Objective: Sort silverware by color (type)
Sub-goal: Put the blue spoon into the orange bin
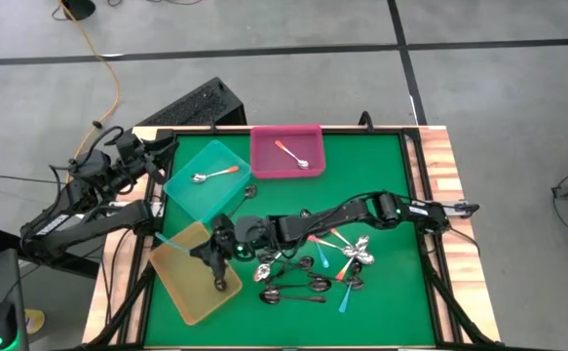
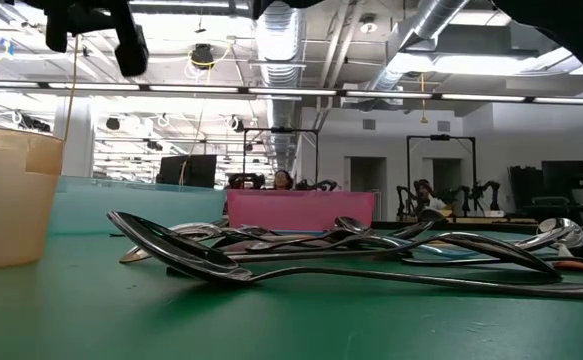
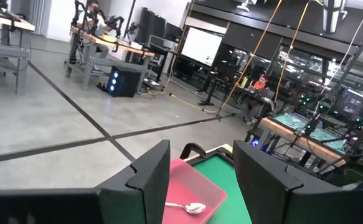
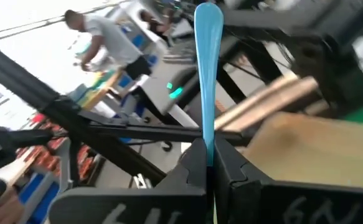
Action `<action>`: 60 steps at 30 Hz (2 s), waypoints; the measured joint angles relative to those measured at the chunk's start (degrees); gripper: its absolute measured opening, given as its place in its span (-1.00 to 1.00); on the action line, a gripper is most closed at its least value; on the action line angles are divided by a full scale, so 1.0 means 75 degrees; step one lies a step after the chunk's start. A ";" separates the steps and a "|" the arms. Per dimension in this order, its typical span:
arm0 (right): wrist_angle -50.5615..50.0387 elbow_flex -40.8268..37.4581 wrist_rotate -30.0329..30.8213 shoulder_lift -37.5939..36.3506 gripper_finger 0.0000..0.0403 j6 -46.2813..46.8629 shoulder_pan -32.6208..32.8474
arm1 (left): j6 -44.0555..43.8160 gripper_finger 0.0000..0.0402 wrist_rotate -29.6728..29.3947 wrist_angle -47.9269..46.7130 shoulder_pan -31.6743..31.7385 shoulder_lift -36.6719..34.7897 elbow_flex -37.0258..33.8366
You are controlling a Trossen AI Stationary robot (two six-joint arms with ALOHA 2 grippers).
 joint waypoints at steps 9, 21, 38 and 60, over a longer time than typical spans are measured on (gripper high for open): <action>-0.0344 0.0000 0.0426 0.0006 -0.94 -0.0004 -0.0006 | 0.0003 -0.21 -0.0046 -0.0002 0.0001 0.0000 0.0000; -0.0637 0.0209 0.0238 0.0007 -0.95 -0.2032 0.0130 | 0.0256 -0.21 -0.0051 -0.0003 0.0000 0.0000 0.0000; -0.3677 0.1594 0.1992 -0.0001 -0.95 -0.4846 0.0166 | 0.0490 -0.21 -0.0049 -0.0178 0.0000 -0.0003 0.0000; -0.2877 0.1594 0.2817 -0.0003 -0.95 -0.4374 0.0194 | 0.0472 -0.21 -0.0193 -0.0538 -0.0001 -0.0003 0.0000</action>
